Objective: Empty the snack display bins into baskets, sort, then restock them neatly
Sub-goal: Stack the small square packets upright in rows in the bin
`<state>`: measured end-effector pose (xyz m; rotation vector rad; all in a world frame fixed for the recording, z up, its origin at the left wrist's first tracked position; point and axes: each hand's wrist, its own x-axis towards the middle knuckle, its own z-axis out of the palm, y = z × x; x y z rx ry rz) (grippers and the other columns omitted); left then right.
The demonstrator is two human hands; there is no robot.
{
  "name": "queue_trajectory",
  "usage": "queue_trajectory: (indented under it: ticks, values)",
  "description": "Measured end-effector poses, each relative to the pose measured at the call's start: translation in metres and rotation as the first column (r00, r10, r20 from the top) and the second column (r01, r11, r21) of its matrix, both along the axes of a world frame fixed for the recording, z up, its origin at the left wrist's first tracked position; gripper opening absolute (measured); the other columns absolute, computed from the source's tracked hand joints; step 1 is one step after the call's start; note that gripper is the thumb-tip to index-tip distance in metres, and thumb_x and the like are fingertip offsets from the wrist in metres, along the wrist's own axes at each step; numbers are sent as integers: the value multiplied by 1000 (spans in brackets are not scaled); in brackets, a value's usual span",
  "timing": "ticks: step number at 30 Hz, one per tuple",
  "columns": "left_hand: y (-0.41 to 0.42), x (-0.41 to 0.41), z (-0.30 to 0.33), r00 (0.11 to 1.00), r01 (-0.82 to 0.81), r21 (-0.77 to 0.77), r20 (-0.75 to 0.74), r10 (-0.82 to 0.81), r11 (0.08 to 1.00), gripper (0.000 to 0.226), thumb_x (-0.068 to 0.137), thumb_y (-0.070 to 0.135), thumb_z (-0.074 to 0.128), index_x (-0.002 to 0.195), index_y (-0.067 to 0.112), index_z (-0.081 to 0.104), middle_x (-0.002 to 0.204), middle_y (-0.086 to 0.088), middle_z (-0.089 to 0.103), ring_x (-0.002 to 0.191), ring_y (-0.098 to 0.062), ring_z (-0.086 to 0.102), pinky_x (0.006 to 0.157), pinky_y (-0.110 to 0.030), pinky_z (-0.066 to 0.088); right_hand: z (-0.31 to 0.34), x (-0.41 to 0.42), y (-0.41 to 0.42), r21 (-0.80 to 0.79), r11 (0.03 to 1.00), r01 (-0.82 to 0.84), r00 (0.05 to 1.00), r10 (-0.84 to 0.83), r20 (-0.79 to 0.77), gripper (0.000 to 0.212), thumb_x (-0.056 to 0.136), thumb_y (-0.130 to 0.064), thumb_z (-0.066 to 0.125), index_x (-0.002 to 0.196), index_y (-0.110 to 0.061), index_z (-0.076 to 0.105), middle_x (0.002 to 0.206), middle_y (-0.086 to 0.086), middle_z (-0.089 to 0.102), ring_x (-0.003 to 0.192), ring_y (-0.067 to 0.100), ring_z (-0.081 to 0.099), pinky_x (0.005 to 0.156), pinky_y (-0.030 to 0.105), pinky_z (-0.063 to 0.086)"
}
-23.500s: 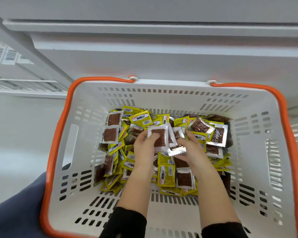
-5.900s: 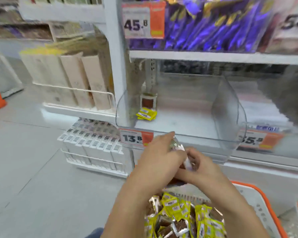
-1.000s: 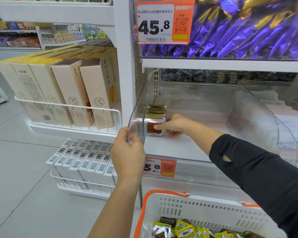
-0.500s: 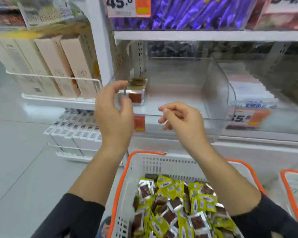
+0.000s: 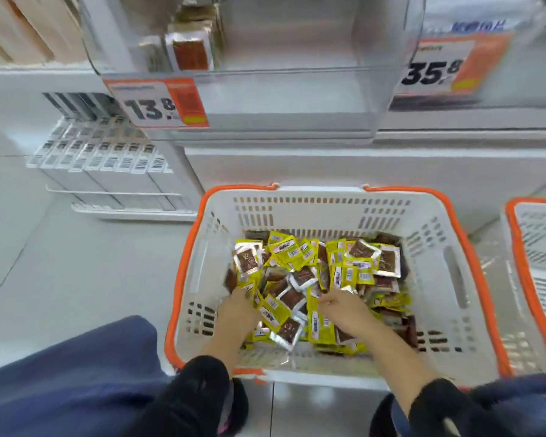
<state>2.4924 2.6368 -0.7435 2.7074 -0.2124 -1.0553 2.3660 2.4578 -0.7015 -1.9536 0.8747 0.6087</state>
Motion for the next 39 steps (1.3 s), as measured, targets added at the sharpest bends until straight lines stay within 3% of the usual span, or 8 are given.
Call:
queue_trajectory:
  ticks: [10, 15, 21, 26, 31, 33, 36, 39]
  values:
    - [-28, 10, -34, 988, 109, 154, -129, -89, 982, 132, 67, 68, 73, 153, 20, -15, 160, -17, 3, 141, -39, 28, 107, -48, 39, -43, 20, 9, 49, 998, 28, 999, -26, -42, 34, 97, -30, 49, 129, -20, 55, 111, 5, 65, 92, 21, 64, 82, 32, 48]
    - [-33, 7, -40, 949, 256, 239, 121, -290, 937, 81, 85, 48, 67, 146, 20, 21, 132, -11, 49, 110, -31, 58, 78, -38, 50, -63, 33, 23, 111, 990, 92, 996, -92, -6, 34, 96, -31, 52, 127, -19, 58, 94, -2, 64, 62, 7, 51, 66, 26, 43]
    - [-33, 3, -22, 992, -43, -207, 110, 67, 977, 42, 89, 30, 64, 126, 28, 46, 84, -3, 63, 72, -22, 60, 59, -30, 43, -56, 37, 19, 196, 951, 238, 970, -244, 5, 32, 95, -29, 54, 125, -18, 61, 125, 2, 61, 103, 20, 59, 88, 32, 46]
    - [-43, -9, 16, 766, -635, -589, -396, 506, 500, 50, 78, 23, 81, 120, 22, 55, 120, -9, 61, 101, -24, 64, 88, -44, 53, -18, 37, 12, 451, 753, 479, 843, -539, 5, 56, 87, -48, 64, 133, -20, 52, 128, -1, 51, 118, 21, 54, 80, 34, 54]
    - [-52, -37, 62, 614, -790, -561, -718, 328, 250, 59, 81, 37, 75, 128, 12, 50, 128, -7, 60, 88, -21, 73, 58, -37, 58, 18, 25, 23, 547, 624, 558, 703, -706, 88, 43, 82, -30, 75, 118, -14, 57, 114, 10, 65, 99, 24, 65, 76, 38, 54]
    - [-51, -44, 74, 613, -789, -567, -750, 247, 236, 66, 79, 34, 76, 132, 14, 43, 134, -5, 54, 96, -23, 71, 55, -37, 58, 29, 16, 23, 567, 560, 604, 630, -771, 89, 31, 85, -22, 72, 111, -11, 62, 105, 14, 70, 87, 24, 68, 69, 36, 53]
    - [-50, -50, 82, 690, -715, -636, -710, 142, 290, 103, 56, 26, 93, 143, 21, 38, 147, -6, 47, 129, -32, 51, 91, -56, 51, 46, 8, 22, 613, 511, 602, 575, -810, 111, 11, 87, -16, 69, 94, -11, 62, 89, 11, 68, 75, 22, 65, 63, 31, 50]
    - [-44, -54, 99, 781, -618, -722, -609, 138, 311, 66, 70, 10, 83, 128, 21, 53, 130, 8, 61, 117, -7, 57, 100, -34, 43, 58, 3, 21, 619, 448, 645, 418, -885, 204, 13, 87, -15, 70, 90, -5, 62, 92, 9, 62, 82, 18, 62, 68, 24, 52]
